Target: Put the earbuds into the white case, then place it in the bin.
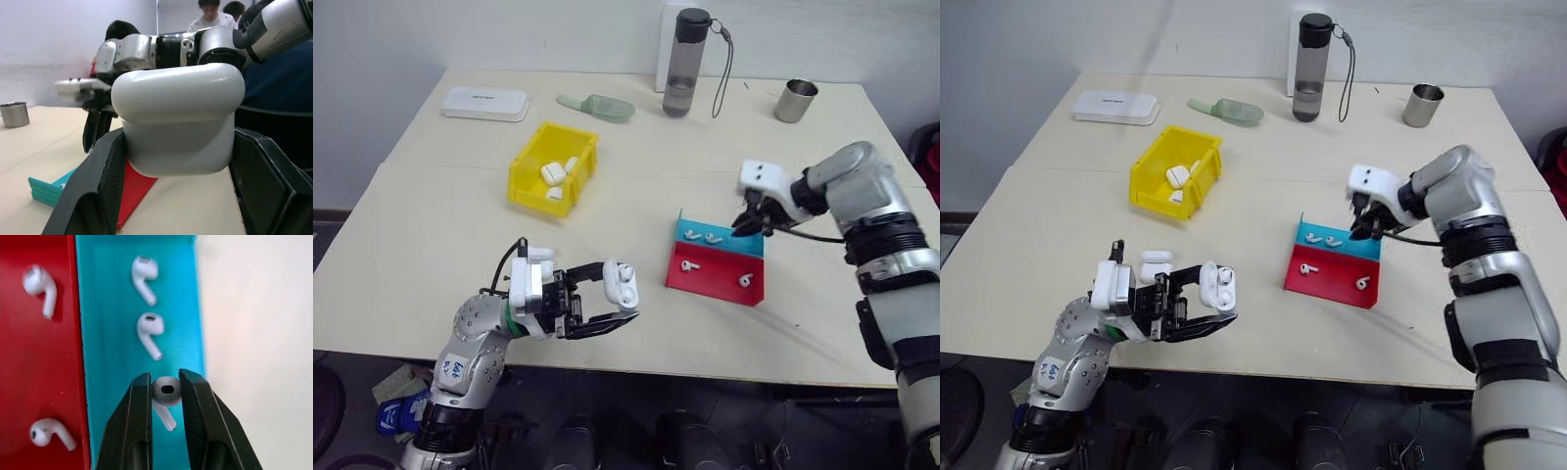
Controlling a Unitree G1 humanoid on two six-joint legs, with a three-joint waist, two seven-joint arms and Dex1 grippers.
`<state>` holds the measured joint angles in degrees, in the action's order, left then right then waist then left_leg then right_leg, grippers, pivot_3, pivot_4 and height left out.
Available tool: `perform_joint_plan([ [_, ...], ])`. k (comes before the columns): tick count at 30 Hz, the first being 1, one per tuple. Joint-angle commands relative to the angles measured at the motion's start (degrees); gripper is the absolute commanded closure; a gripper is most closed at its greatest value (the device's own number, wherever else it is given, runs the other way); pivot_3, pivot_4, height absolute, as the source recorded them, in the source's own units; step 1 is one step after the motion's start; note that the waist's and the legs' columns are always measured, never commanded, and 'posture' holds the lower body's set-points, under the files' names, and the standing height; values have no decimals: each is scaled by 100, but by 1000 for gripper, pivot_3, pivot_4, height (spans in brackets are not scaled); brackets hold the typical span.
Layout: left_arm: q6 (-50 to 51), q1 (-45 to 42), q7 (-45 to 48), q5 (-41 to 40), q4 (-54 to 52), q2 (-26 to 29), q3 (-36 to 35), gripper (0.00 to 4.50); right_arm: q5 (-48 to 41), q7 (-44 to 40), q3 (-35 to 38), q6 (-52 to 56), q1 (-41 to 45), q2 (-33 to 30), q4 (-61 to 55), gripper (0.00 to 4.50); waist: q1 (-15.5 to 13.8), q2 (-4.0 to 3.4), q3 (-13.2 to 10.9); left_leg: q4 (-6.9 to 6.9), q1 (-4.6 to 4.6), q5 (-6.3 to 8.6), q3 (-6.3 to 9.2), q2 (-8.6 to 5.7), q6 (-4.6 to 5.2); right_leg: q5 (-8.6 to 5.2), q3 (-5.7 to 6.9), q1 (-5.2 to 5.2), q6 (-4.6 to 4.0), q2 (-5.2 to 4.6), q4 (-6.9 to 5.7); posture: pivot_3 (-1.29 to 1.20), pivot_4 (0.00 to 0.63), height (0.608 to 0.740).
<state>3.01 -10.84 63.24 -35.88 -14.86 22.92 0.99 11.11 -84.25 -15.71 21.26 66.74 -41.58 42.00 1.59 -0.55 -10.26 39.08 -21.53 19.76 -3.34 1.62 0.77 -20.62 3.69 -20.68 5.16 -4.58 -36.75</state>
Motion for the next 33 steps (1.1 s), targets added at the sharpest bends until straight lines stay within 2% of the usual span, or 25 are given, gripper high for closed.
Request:
perform_joint_plan([
  [1,-6,-144,26,-236,27,-91,-120,1711,-1504,-619,1095,1230,-478,-196,-1546,4106,-5,1,-1,0,0,0,0,1,0,0,0,0,0,1,1,0,150,740],
  [5,14,-353,49,-301,226,-186,-162,1711,-3542,-351,2480,2661,-1558,163,-3607,4106,-23,2,-1,1,-1,0,17,2,-1,0,9,6,0,2,-2,0,150,740],
  [7,-6,-436,113,-288,345,-231,-156,1711,-4502,347,3063,3779,-1912,608,-4483,4106,-15,3,-1,1,-2,0,16,0,-1,1,9,6,1,0,-2,0,150,740],
  [9,-23,-555,165,-259,475,-288,-111,1711,-5650,1249,3643,4972,-2208,1389,-5347,4106,4,3,-1,2,-1,0,16,1,-1,1,8,6,1,1,-6,0,150,740],
  [13,-28,-702,223,-217,609,-353,-64,1711,-6844,2644,4165,5672,-2511,2419,-6127,4106,-4,2,-2,-1,-1,-5,19,2,-10,1,7,-1,1,5,-17,0,150,740],
  [16,15,-861,195,-221,664,-450,-21,1711,-7350,3407,4040,5589,-2855,2979,-6525,4106,-18,4,-1,-1,-1,-4,22,-4,-8,1,3,1,1,4,-19,0,150,740],
  [19,54,-935,185,-224,669,-493,-10,1711,-7691,3842,3869,5435,-3057,3147,-6651,4106,-15,3,-1,-2,-4,-2,30,-13,-5,1,0,-1,1,1,-20,0,150,740],
  [33,156,-1003,156,-221,625,-525,-23,1711,-8073,4128,2899,4627,-3514,2651,-6619,4106,-2,4,-1,-4,-4,-1,28,-14,-2,1,-4,0,1,3,-14,0,150,740],
])
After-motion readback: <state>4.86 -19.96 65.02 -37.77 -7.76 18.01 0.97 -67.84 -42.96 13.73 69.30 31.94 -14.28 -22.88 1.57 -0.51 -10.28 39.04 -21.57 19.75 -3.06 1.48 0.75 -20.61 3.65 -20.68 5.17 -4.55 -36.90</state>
